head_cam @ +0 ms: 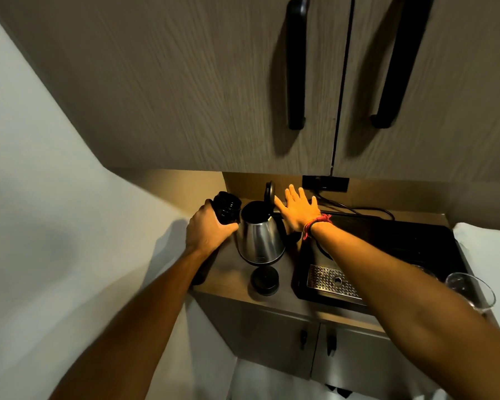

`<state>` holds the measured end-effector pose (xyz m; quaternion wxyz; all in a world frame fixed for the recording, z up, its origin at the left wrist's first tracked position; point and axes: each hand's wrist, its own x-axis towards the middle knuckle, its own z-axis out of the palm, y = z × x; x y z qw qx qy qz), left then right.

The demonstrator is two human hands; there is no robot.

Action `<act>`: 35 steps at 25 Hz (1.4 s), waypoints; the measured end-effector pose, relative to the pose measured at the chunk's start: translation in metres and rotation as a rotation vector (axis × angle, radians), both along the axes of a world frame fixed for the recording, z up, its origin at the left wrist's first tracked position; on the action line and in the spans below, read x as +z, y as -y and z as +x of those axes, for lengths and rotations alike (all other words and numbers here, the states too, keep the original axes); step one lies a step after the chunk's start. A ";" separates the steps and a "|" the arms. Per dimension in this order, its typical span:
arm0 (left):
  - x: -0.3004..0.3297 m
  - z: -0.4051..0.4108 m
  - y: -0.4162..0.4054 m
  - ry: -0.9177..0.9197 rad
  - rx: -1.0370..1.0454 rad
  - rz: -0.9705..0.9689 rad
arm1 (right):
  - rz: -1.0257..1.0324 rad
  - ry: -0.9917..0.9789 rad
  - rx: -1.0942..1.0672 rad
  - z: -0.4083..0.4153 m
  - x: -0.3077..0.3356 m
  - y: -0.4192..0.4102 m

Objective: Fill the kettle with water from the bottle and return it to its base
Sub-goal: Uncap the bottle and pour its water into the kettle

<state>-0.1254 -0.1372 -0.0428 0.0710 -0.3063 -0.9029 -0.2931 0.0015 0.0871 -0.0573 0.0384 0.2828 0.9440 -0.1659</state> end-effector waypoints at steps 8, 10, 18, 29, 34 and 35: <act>0.019 0.011 -0.016 -0.136 0.014 -0.289 | 0.005 -0.144 -0.093 0.004 0.002 -0.002; 0.023 0.013 -0.019 -0.132 0.023 -0.332 | 0.006 -0.147 -0.099 0.005 0.002 -0.002; 0.024 0.017 -0.025 -0.128 0.031 -0.416 | -0.016 -0.146 -0.124 0.005 0.004 -0.001; 0.026 0.014 -0.028 -0.123 0.016 -0.501 | -0.044 -0.141 -0.146 0.006 0.002 -0.003; 0.026 0.011 -0.028 -0.123 0.020 -0.513 | -0.045 -0.131 -0.144 0.006 0.003 -0.003; 0.026 0.011 -0.028 -0.127 0.022 -0.511 | -0.042 -0.131 -0.148 0.006 0.003 -0.003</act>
